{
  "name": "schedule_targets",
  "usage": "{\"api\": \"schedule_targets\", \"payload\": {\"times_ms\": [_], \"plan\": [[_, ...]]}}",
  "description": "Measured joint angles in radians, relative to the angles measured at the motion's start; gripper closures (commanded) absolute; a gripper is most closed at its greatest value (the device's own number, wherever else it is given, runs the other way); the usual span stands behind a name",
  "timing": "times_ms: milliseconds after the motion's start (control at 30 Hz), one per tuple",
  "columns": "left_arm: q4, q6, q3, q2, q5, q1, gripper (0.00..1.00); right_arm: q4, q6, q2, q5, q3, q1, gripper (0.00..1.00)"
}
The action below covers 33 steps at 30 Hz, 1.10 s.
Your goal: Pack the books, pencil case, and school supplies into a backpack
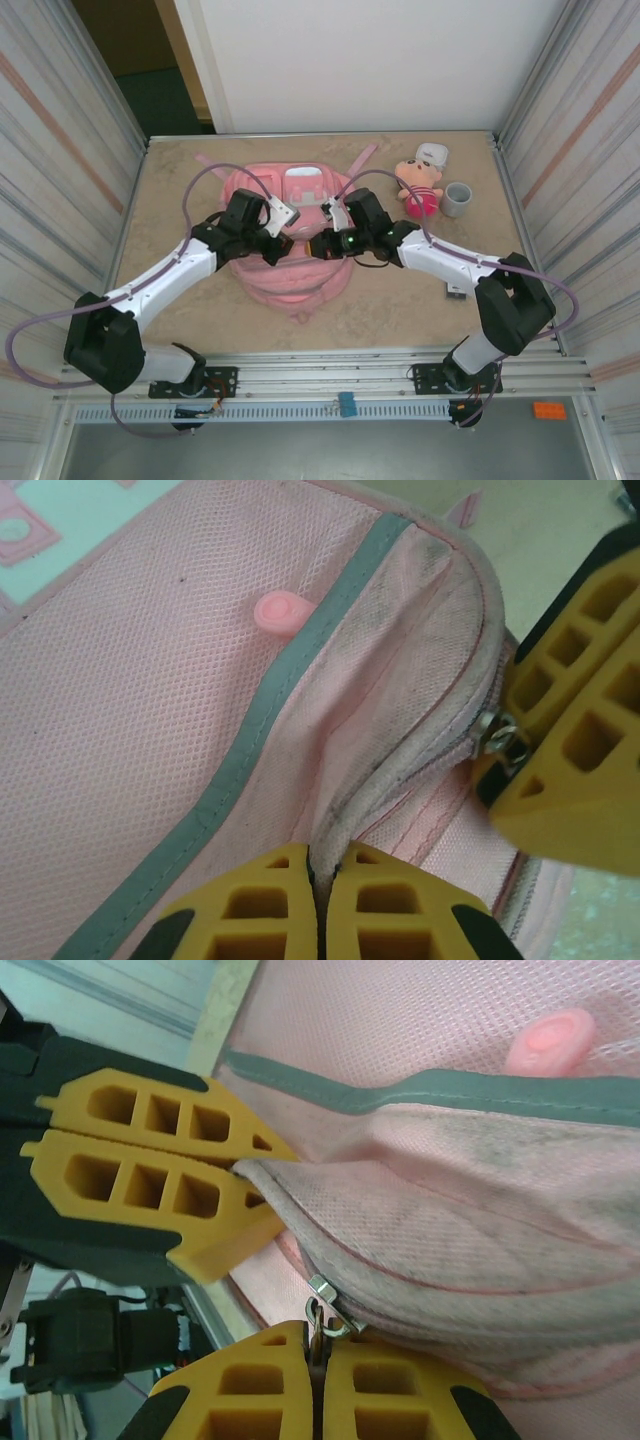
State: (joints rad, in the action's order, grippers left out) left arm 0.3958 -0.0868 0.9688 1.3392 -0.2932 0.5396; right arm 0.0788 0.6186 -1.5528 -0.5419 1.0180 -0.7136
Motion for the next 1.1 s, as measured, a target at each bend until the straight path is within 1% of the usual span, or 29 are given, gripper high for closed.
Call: {"api": "schedule_targets", "payload": {"times_ms": [67, 100, 133, 167, 200, 233, 333, 433, 667, 800, 900, 1100], "plan": [[0.001, 0.039, -0.001, 0.0, 0.0, 0.006, 1.0, 0.0, 0.025, 0.002, 0.02, 0.0, -0.01, 1.0], [0.0, 0.056, -0.003, 0.0, -0.001, 0.008, 1.0, 0.0, 0.034, 0.006, 0.029, -0.001, -0.014, 0.91], [-0.004, 0.069, -0.007, 0.0, -0.002, 0.008, 1.0, 0.0, 0.048, 0.011, 0.042, -0.002, -0.018, 0.78], [-0.014, 0.079, -0.015, -0.002, -0.006, 0.01, 1.0, 0.001, 0.06, 0.02, 0.052, -0.006, -0.022, 0.62], [-0.035, 0.087, -0.027, -0.006, -0.013, 0.013, 1.0, 0.001, 0.062, 0.034, 0.055, -0.011, -0.027, 0.54], [-0.054, 0.092, -0.041, -0.012, -0.022, 0.016, 1.0, 0.002, 0.063, 0.049, 0.057, -0.014, -0.034, 0.51], [-0.111, 0.094, -0.08, -0.037, -0.043, 0.024, 1.0, 0.012, 0.085, 0.12, 0.051, -0.034, -0.042, 0.48], [-0.142, 0.077, -0.095, -0.055, -0.062, 0.023, 1.0, 0.009, 0.127, 0.171, 0.039, -0.062, -0.025, 0.48], [-0.153, -0.019, -0.099, -0.055, -0.105, 0.017, 1.0, 0.0, 0.239, 0.132, 0.004, -0.07, 0.075, 0.49], [-0.138, -0.099, -0.099, -0.055, -0.109, 0.016, 1.0, -0.004, 0.27, 0.121, -0.013, -0.068, 0.1, 0.49], [-0.134, -0.152, -0.099, -0.055, -0.115, 0.016, 1.0, -0.011, 0.288, 0.118, -0.029, -0.068, 0.12, 0.52], [-0.122, -0.233, -0.099, -0.055, -0.134, 0.011, 1.0, -0.053, 0.307, 0.109, -0.047, -0.068, 0.163, 0.52]]}}
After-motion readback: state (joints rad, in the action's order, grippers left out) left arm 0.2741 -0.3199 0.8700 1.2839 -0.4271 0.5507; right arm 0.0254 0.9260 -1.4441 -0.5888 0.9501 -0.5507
